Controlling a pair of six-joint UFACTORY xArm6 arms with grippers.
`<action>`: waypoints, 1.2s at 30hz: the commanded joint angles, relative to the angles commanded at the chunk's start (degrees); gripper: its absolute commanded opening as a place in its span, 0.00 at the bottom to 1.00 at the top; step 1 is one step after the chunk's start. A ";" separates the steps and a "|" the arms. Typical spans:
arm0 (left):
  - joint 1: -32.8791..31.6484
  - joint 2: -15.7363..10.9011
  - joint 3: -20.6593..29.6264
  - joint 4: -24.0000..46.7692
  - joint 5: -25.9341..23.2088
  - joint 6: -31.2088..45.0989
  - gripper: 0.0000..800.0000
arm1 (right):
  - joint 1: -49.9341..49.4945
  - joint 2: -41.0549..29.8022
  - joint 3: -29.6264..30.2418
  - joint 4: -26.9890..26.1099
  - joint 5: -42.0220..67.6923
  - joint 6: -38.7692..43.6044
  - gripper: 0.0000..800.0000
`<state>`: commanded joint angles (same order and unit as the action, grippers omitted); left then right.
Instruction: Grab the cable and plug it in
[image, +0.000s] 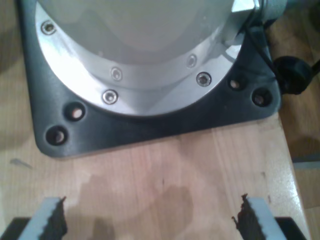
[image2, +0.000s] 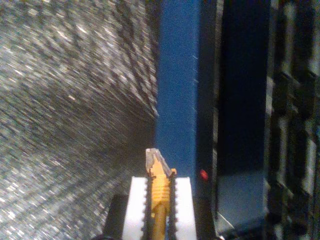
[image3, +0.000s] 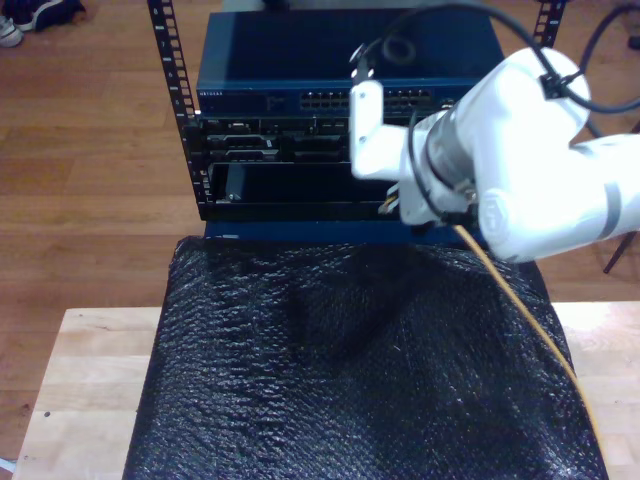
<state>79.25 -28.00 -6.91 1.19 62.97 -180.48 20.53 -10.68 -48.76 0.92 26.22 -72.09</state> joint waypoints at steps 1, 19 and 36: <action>0.00 0.00 0.00 0.00 -0.09 0.00 1.00 | -0.09 0.53 0.26 -1.14 -0.79 0.00 0.00; 0.00 0.00 0.00 0.00 -0.09 0.00 1.00 | -3.25 1.23 -0.18 -3.34 -7.56 1.14 0.00; 0.00 0.00 0.00 0.00 -0.09 0.00 1.00 | -2.99 1.32 2.02 -8.26 -14.24 0.88 0.00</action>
<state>79.25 -28.00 -6.91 1.19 62.88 -180.48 17.54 -9.36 -46.74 -7.34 11.98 -71.21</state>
